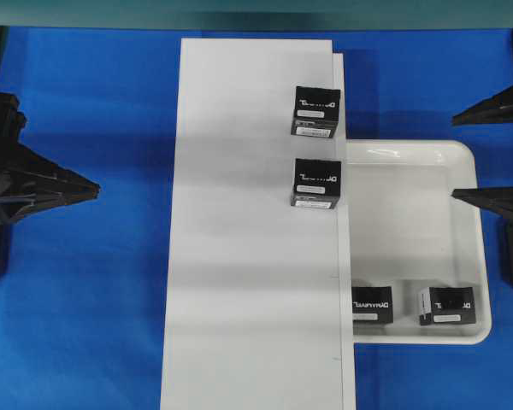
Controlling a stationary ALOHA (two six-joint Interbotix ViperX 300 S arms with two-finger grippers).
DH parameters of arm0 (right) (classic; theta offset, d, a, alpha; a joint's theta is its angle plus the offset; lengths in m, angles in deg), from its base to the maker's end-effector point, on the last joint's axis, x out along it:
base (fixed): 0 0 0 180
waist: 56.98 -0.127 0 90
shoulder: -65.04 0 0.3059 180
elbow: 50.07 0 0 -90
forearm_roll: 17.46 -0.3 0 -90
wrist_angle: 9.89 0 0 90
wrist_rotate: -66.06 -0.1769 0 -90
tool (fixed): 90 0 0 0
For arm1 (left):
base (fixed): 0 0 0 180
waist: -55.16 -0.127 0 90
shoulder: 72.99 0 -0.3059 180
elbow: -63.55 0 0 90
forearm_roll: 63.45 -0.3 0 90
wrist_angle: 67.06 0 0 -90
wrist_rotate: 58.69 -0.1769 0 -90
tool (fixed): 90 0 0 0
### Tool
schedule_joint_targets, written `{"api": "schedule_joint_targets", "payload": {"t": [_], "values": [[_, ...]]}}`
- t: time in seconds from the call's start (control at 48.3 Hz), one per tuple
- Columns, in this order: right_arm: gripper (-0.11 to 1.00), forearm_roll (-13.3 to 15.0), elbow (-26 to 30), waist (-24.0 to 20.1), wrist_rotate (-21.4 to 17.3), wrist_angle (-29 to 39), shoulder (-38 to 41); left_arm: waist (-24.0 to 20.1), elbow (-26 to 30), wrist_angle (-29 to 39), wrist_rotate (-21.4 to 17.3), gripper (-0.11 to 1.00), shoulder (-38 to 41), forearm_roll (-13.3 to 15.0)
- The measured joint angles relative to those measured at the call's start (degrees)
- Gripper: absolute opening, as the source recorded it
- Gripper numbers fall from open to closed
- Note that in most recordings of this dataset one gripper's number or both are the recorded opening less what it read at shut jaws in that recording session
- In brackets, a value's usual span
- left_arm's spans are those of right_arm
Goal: Place the box from the white plastic tray onto the white base.
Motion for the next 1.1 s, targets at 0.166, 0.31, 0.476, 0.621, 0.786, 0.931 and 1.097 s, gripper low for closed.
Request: {"api": "schedule_joint_targets", "payload": {"t": [0.166, 0.31, 0.476, 0.621, 0.786, 0.931, 1.097], "values": [[0.99, 0.0, 0.0, 0.0, 0.0, -0.44, 0.44, 0.09, -0.18, -0.09, 0.0, -0.07, 0.18, 0.0], [0.99, 0.0, -0.09, 0.0, 0.0, -0.53, 0.79, 0.09, -0.09, 0.0, -0.09, -0.07, 0.79, 0.0], [0.99, -0.09, -0.26, 0.09, 0.0, -0.53, 1.23, 0.09, -0.09, -0.09, 0.0, -0.07, 1.05, 0.0], [0.99, 0.0, -0.44, 0.0, 0.0, -0.97, 2.2, 0.09, -0.26, -0.09, -0.09, -0.07, 1.05, 0.09], [0.99, -0.09, -0.7, -0.18, 0.18, -1.67, 3.16, 0.09, -0.26, 0.0, 0.0, -0.07, 1.05, 0.0], [0.99, 0.0, -0.88, -0.62, 0.09, -3.16, 3.69, 0.09, -1.14, 0.0, 0.09, -0.07, 1.05, 0.09], [0.99, -0.09, -1.93, -1.49, 0.18, -5.71, 4.75, 0.09, -2.55, -0.09, 0.0, -0.07, 0.97, 0.0]]}}
